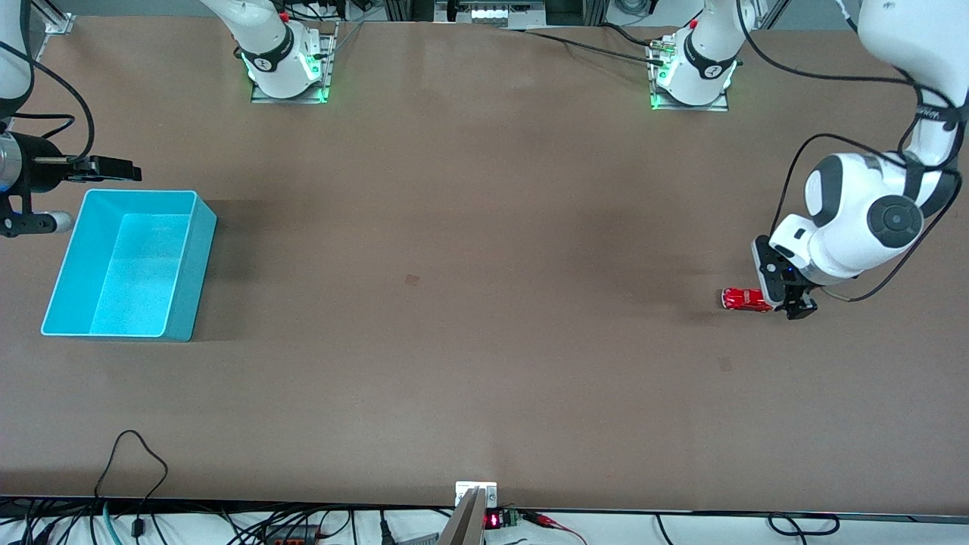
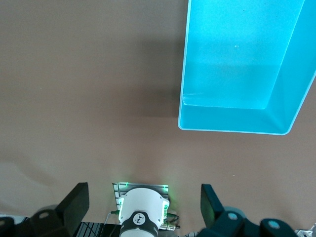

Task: Wind red beetle toy and store in blue box
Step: 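Close the left gripper on the red toy car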

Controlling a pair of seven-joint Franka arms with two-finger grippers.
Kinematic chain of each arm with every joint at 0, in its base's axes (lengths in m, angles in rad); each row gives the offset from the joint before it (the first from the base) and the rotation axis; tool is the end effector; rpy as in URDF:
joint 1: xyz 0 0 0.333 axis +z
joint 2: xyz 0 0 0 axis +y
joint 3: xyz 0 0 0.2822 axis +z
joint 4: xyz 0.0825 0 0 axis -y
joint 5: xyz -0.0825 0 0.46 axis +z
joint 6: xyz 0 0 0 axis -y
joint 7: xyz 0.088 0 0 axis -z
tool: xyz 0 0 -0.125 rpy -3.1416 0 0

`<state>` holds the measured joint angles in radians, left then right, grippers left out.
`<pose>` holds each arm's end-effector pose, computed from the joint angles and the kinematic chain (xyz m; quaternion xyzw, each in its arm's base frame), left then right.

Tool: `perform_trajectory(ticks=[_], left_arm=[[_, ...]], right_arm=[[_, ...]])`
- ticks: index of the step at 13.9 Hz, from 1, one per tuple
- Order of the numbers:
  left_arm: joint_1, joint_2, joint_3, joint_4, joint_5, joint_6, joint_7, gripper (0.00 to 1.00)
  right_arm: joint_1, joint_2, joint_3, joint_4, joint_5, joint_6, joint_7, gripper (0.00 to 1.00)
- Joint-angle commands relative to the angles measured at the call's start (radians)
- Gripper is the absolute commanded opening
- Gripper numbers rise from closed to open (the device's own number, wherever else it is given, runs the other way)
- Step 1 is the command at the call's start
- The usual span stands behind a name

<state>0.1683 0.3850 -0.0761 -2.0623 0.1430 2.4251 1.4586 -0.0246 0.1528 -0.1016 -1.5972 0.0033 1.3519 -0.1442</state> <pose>0.6230 0.0577 0.1367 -0.7414 0.6702 0.0295 0.0160 0.6198 -0.0756 0.4497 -0.9803 -0.0079 0.1964 0.0206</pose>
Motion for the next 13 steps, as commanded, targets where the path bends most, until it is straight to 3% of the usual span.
perform_trajectory(ticks=[1, 3, 4, 5, 9, 11, 13], left_arm=[[0.016, 0.057, -0.005, 0.008, 0.018, 0.052, 0.051, 1.00], [0.017, 0.080, -0.005, 0.005, 0.018, 0.092, 0.052, 1.00], [0.022, 0.089, -0.005, 0.002, 0.018, 0.098, 0.054, 0.94], [0.022, 0.092, -0.005, 0.002, 0.018, 0.098, 0.054, 0.84], [0.019, 0.103, -0.007, 0.005, 0.018, 0.097, 0.057, 0.26], [0.017, 0.103, -0.007, 0.005, 0.018, 0.097, 0.057, 0.18], [0.017, 0.103, -0.007, 0.005, 0.018, 0.097, 0.057, 0.17]], right_arm=[[-0.002, -0.001, 0.008, 0.016, -0.009, -0.017, -0.002, 1.00], [-0.003, -0.001, 0.008, 0.014, -0.009, -0.019, -0.002, 1.00], [-0.006, -0.001, 0.008, 0.016, -0.009, -0.017, -0.006, 1.00], [-0.006, -0.001, 0.008, 0.016, -0.009, -0.017, -0.009, 1.00], [-0.002, -0.001, 0.008, 0.016, -0.009, -0.017, -0.014, 1.00], [0.000, -0.001, 0.008, 0.017, -0.009, -0.017, -0.012, 1.00], [0.000, -0.001, 0.008, 0.017, -0.011, -0.014, -0.014, 1.00]])
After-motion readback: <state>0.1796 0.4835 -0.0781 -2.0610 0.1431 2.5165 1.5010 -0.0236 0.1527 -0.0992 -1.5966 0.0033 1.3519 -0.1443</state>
